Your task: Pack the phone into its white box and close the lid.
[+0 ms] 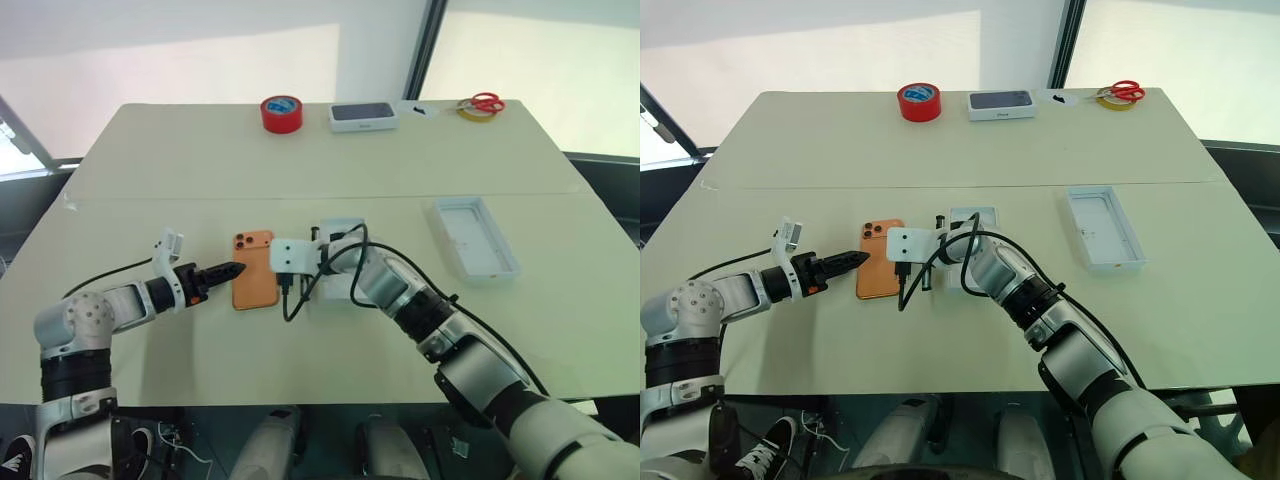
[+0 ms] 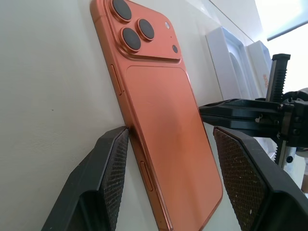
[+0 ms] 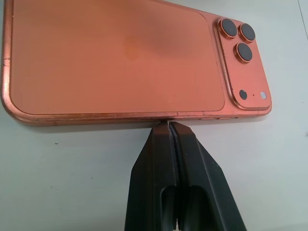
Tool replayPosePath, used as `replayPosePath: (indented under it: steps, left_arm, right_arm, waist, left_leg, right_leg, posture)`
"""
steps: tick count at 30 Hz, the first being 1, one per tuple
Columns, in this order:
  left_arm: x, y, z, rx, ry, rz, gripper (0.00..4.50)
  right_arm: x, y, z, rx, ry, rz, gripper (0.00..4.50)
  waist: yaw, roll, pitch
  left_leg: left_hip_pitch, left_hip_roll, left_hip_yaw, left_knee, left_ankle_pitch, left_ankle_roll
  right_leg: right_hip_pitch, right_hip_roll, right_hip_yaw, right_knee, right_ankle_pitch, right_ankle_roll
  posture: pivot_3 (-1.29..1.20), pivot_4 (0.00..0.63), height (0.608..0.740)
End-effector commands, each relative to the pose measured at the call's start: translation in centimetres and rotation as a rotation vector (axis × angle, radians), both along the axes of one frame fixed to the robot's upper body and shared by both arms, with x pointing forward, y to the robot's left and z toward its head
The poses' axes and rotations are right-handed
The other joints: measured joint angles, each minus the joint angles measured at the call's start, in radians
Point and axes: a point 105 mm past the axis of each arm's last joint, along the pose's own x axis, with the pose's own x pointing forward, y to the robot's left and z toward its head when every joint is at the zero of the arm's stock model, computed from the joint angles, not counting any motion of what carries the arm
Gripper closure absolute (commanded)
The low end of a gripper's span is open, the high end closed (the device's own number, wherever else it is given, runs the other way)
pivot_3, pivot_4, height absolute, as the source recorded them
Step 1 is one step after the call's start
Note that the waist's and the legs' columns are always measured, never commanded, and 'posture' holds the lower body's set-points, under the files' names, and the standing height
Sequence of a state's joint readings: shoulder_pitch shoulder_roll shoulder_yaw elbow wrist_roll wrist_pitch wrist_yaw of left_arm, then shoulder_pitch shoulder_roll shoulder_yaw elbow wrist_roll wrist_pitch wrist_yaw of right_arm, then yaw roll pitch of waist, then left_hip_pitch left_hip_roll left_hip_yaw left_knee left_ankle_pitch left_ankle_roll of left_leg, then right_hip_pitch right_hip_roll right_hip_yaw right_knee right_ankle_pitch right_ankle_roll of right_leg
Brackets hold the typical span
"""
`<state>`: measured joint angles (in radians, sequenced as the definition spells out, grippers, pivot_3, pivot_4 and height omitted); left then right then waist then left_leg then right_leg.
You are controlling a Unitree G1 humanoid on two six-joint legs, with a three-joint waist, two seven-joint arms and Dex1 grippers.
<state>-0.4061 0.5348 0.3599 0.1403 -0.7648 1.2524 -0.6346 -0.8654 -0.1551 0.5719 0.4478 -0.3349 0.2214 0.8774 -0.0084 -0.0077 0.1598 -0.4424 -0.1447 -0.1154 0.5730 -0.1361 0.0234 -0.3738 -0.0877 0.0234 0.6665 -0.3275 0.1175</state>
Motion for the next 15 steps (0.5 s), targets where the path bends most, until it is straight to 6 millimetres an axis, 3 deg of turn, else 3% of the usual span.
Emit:
replayPosePath:
  steps: [1, 15]
  left_arm:
    - [-0.5, -2.8, -1.3, 0.023, 0.059, -0.098, 1.56]
    - [-0.2, -4.8, -0.2, 0.042, 0.071, -0.114, 1.56]
  right_arm:
    - [-1.6, 0.6, -0.2, -0.018, 0.047, 0.074, 4.47]
    - [-1.6, 0.8, -0.2, -0.023, 0.045, 0.075, 4.47]
  waist:
    - [0.001, 0.0, 0.0]
    - [-0.002, 0.0, 0.0]
  left_leg:
    - [0.0, 0.0, 0.0, 0.0, 0.0, 0.0]
    - [0.0, 0.0, 0.0, 0.0, 0.0, 0.0]
  right_leg:
    - [0.0, 0.0, 0.0, 0.0, 0.0, 0.0]
    - [0.0, 0.0, 0.0, 0.0, 0.0, 0.0]
  posture:
    - [0.0, 0.15, 0.736]
    - [0.0, 0.15, 0.736]
